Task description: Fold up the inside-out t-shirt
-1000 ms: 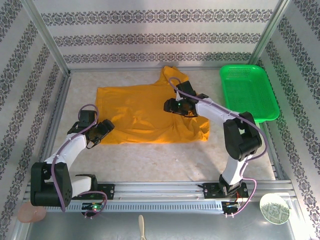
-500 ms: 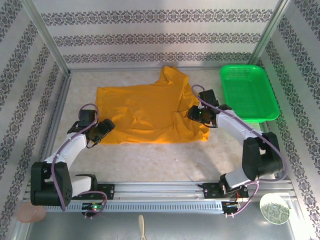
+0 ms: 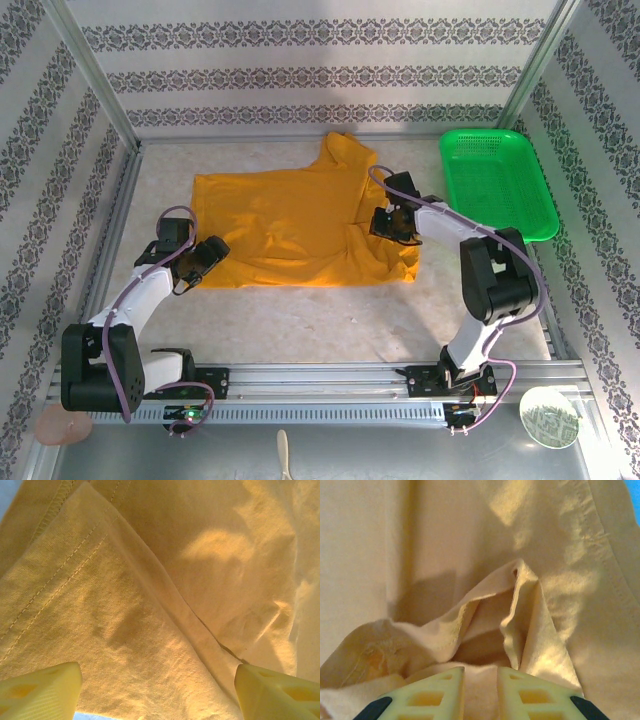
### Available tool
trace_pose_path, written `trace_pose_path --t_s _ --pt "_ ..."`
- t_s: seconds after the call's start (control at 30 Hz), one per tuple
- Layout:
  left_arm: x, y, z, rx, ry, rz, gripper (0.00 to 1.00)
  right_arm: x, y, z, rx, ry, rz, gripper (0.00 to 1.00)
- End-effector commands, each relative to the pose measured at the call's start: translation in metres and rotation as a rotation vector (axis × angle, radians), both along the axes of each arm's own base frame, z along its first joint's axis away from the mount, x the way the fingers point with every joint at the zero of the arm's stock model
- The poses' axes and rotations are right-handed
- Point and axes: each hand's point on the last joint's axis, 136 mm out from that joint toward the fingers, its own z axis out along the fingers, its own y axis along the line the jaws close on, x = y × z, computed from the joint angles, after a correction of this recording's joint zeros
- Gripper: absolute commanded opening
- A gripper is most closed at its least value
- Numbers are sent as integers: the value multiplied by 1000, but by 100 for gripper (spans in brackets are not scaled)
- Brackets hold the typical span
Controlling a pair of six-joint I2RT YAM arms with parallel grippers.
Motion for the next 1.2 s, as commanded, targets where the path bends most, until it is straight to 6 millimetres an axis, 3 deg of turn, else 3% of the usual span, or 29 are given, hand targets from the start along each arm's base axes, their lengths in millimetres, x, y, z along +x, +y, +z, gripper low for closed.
trace_pose_path --t_s 0.0,0.33,0.4,0.5,0.6,0.9,1.0,1.17 --pt "10 -6 13 -15 -47 -4 80 8 -5 -3 -57 -3 2 26" --pt "14 -7 16 -21 -57 -5 80 10 -12 -16 -145 10 0 25" --pt "14 -7 16 -23 -57 -4 80 10 -12 -18 -147 14 -2 19" --pt "15 -8 16 -22 -58 -8 80 12 -11 -16 -145 9 0 0" --pt "15 -8 18 -23 -61 -9 80 12 -13 -3 -138 -19 -8 0" --pt "16 -9 21 -24 -68 -15 80 34 -25 74 -59 -193 -89 0" --pt "17 -9 20 -22 -65 -14 80 44 -26 82 -60 -204 -107 0" --pt "16 -8 16 -16 -57 -14 80 57 -39 78 -81 -201 -185 0"
